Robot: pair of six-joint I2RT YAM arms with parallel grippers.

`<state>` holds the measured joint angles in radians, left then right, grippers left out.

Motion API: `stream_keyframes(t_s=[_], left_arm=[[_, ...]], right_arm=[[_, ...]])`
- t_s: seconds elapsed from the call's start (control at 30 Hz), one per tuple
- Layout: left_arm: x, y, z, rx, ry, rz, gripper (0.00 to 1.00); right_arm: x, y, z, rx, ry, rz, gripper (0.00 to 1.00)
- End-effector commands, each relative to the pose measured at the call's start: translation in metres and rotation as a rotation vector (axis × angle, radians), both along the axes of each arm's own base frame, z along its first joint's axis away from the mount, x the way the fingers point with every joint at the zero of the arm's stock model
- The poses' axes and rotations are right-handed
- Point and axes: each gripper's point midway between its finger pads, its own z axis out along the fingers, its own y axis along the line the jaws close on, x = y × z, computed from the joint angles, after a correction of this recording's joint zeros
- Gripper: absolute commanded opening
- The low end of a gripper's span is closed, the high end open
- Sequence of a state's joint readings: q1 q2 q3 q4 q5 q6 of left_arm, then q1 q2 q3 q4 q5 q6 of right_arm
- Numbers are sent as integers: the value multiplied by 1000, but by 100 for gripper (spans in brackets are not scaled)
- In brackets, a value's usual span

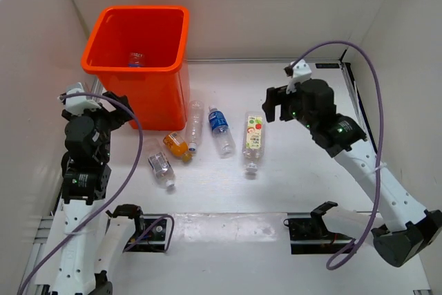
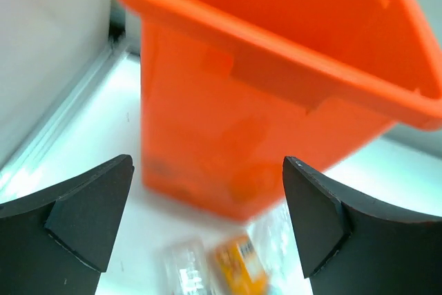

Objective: Put the plastic bottles in the bin

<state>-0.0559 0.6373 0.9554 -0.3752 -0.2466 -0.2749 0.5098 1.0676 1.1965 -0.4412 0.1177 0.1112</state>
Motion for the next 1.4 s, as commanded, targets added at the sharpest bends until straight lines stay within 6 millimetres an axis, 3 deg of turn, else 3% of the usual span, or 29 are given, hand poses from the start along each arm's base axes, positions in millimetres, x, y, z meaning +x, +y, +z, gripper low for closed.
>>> stream_keyframes(t_s=[0.0,0.03,0.1,0.13,0.17,0.2,0.23,0.27,0.33,0.37,0.4,0.43,0.47,0.5,0.53,0.57,0.6,0.67,0.77,0.8,0.87,0.9,0.93,0.97,1.0,1.03,1.07,1.37], left_arm=[[-25,-5,-25,-94,205,0,100],[-28,-8,-30,-201,225,25,100],[-28,-4,-39,-290,232,82,100],[-29,-17,-36,-259,237,-7,100],[-30,-19,-34,-246,240,-31,100],[-32,-24,-28,-230,232,-66,100],[-34,-28,-24,-202,232,-100,100],[-35,-38,-22,-196,235,-163,100],[-35,-40,-20,-150,265,-195,100],[-33,-42,-39,-120,366,-212,100],[-29,-45,-41,-57,404,-237,100],[-34,-54,-46,-11,447,-286,100],[-35,-63,-52,11,476,-326,100],[-35,-66,-69,20,552,-341,100],[-36,-67,-74,13,570,-338,100],[-37,-65,-93,9,622,-326,100],[-35,-57,-97,17,621,-277,100],[-38,-49,-117,34,647,-236,100],[-41,-39,-110,28,607,-180,100],[-42,-40,-108,29,596,-185,100],[-44,-37,-104,35,554,-178,100],[-46,-37,-105,36,552,-177,100],[-50,-34,-101,35,536,-161,100],[-51,-34,-102,35,534,-161,100],[-51,-33,-104,33,535,-156,100],[-52,-31,-101,34,515,-149,100],[-51,-31,-100,31,511,-143,100],[-49,-33,-110,35,581,-150,100]], right_arm=[[-5,-13,10,-57,-39,-129,90],[-1,-25,13,-44,-51,-231,90],[0,-18,11,30,-37,-259,90],[0,-5,6,89,-10,-179,90],[3,-9,-1,101,18,-156,90],[-6,8,-8,140,77,-22,90],[-6,12,-11,185,106,17,90],[-9,12,-28,238,177,76,90],[2,9,-21,387,203,127,90],[6,3,-34,457,279,97,90],[10,-1,-43,462,319,65,90],[13,3,-44,436,334,64,90],[23,-7,-54,357,322,-14,90],[20,-7,-54,316,340,-33,90],[10,9,-51,279,358,-4,90],[15,4,-68,235,409,-62,90],[19,7,-56,245,401,-63,90],[20,6,-80,228,526,-68,90],[25,13,-92,190,576,-41,90],[33,14,-110,152,612,-56,90],[33,27,-113,102,629,-53,90],[34,24,-145,37,717,-110,90],[46,23,-140,9,692,-153,90],[41,29,-147,-33,712,-156,90],[45,22,-175,-112,766,-209,90],[46,28,-173,-134,766,-203,90],[45,28,-195,-196,809,-223,90],[48,29,-233,-294,879,-272,90]])
